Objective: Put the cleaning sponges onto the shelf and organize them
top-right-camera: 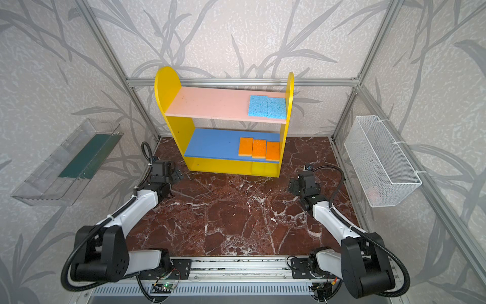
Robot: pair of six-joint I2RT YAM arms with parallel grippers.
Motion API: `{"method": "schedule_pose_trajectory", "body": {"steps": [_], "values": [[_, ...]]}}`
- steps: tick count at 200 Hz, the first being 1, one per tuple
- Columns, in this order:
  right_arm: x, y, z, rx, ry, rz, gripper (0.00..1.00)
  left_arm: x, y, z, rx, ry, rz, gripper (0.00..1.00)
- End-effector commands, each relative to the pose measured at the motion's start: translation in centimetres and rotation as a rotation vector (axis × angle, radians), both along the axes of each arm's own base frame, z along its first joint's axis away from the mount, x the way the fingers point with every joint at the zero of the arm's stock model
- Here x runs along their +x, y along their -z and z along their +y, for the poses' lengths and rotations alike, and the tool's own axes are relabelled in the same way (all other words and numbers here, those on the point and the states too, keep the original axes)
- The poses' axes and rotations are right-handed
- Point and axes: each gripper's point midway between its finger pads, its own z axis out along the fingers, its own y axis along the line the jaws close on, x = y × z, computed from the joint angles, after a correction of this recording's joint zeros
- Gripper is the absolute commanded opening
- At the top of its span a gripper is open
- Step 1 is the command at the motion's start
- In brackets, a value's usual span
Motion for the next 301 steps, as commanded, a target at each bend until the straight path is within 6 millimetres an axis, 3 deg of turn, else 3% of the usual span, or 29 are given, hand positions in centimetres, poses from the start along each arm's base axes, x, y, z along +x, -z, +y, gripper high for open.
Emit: {"method": "schedule_pose_trajectory", "body": {"steps": [1,46,75,101,143,156,164,184,203,224,250,301], "values": [[1.7,-2.1,-2.1,-0.133,0.063,-0.087,0.99,1.3,0.5,0.9,0.098,0.057,0.007,0.99],[2.2,-1.7,-3.0,-0.203,0.085,-0.262,0.99,3.0,0.7,0.9,0.193,0.144,-0.135,0.99],[2.4,-1.7,-2.6,-0.207,0.053,-0.299,0.99,3.2,1.4,1.0,0.160,0.170,-0.179,0.99],[1.7,-2.3,-2.6,-0.203,0.046,-0.405,0.99,2.5,2.2,0.5,0.151,0.196,-0.240,0.99],[0.1,-2.2,-1.6,-0.223,0.002,-0.521,0.99,0.5,1.4,0.3,0.219,0.157,-0.356,0.99],[0.3,-2.3,-1.2,-0.239,-0.010,-0.520,0.99,0.0,2.2,0.0,0.240,0.154,-0.349,0.92],[0.5,-2.3,-0.8,-0.247,-0.030,-0.512,0.99,0.2,2.1,-0.5,0.264,0.170,-0.360,0.99],[1.4,-1.9,0.9,-0.252,-0.129,-0.487,0.99,1.3,2.1,-2.5,0.312,0.275,-0.361,0.99],[2.2,-0.7,2.8,-0.253,-0.253,-0.454,0.99,1.4,2.2,-2.3,0.314,0.266,-0.351,0.99],[3.6,-0.2,2.6,-0.276,-0.227,-0.477,0.99,1.7,2.6,-1.9,0.290,0.257,-0.327,0.99],[5.1,1.2,1.5,-0.138,-0.239,-0.297,0.99,2.1,2.8,-1.7,0.247,0.268,-0.318,0.99],[5.1,1.3,1.5,-0.114,-0.268,-0.313,0.99,2.1,2.8,-1.5,0.245,0.265,-0.317,0.99]]}}
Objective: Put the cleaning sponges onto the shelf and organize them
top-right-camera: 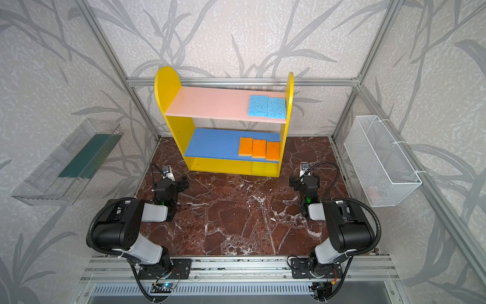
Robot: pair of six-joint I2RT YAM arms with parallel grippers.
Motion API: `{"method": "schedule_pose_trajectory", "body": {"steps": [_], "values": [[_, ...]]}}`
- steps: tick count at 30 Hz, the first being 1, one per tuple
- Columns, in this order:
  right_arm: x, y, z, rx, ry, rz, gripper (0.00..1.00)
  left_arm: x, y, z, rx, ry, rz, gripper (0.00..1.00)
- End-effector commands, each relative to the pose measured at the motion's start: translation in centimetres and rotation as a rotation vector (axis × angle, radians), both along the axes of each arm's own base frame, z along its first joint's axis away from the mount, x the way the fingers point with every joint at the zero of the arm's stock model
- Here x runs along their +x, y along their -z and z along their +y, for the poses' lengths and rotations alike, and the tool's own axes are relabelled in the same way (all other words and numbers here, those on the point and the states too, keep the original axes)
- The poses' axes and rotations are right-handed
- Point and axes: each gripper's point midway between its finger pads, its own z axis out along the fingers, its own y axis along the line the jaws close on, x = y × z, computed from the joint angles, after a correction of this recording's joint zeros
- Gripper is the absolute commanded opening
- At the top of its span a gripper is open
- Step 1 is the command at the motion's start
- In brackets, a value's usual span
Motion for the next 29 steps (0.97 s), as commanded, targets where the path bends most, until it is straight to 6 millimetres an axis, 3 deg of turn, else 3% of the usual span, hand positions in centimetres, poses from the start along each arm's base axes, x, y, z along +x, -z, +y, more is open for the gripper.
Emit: {"method": "schedule_pose_trajectory", "body": {"steps": [1,29], "values": [[-0.38,0.62,1.09,0.023,-0.051,0.043,0.99,0.42,-0.59,-0.21,0.002,0.017,-0.013,0.99],[-0.43,0.58,1.32,0.009,-0.053,0.040,0.99,0.01,-0.96,-0.46,0.047,-0.015,-0.033,0.99]]}}
